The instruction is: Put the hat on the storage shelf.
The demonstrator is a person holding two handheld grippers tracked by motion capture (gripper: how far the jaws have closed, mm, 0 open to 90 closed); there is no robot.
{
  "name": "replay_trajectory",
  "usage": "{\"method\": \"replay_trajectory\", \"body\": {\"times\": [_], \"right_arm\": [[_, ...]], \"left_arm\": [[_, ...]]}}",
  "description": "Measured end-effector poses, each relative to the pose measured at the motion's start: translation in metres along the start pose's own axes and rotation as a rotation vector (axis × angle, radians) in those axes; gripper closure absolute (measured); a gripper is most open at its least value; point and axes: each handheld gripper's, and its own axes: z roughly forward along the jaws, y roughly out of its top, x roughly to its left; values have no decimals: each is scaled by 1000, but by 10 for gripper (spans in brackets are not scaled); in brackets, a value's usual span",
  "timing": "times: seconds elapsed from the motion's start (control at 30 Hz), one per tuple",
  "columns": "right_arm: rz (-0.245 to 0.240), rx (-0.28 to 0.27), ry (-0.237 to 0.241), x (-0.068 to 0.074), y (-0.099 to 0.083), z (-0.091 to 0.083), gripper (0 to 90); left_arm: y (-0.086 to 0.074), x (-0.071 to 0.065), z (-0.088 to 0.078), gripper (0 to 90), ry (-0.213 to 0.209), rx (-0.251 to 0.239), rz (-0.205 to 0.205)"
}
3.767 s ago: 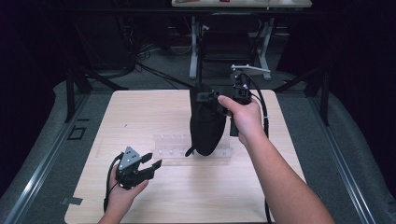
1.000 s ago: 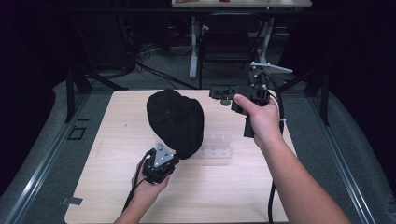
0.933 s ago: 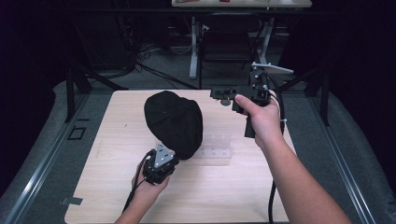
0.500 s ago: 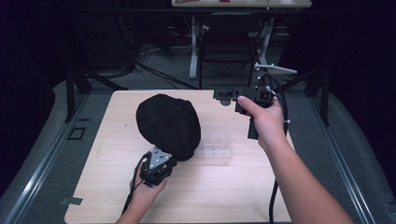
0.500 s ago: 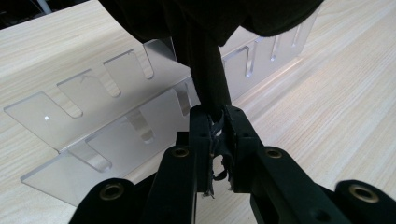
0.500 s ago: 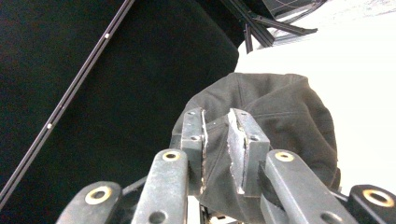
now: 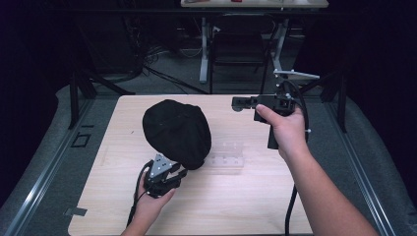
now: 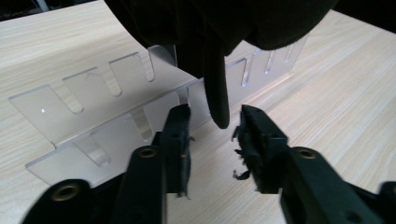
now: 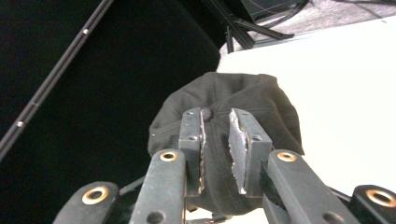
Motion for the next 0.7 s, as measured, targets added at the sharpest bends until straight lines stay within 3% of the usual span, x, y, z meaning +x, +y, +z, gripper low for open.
{"method": "replay_trajectory", "body": {"times": [0.27,0.43,0.7], "right_arm": [[-62,-2,-68,-1,-7,-9,710],[-116,-1,-116,-3,-14,-17,680],[-163,-10,-143,-11,-33,-30,644]], "left_arm": [[-4,5,-8,504,-11,31,-14],[-9,12,-18,491,-15,34,-38],[-17,22,-34,475,6,38,-62]]}}
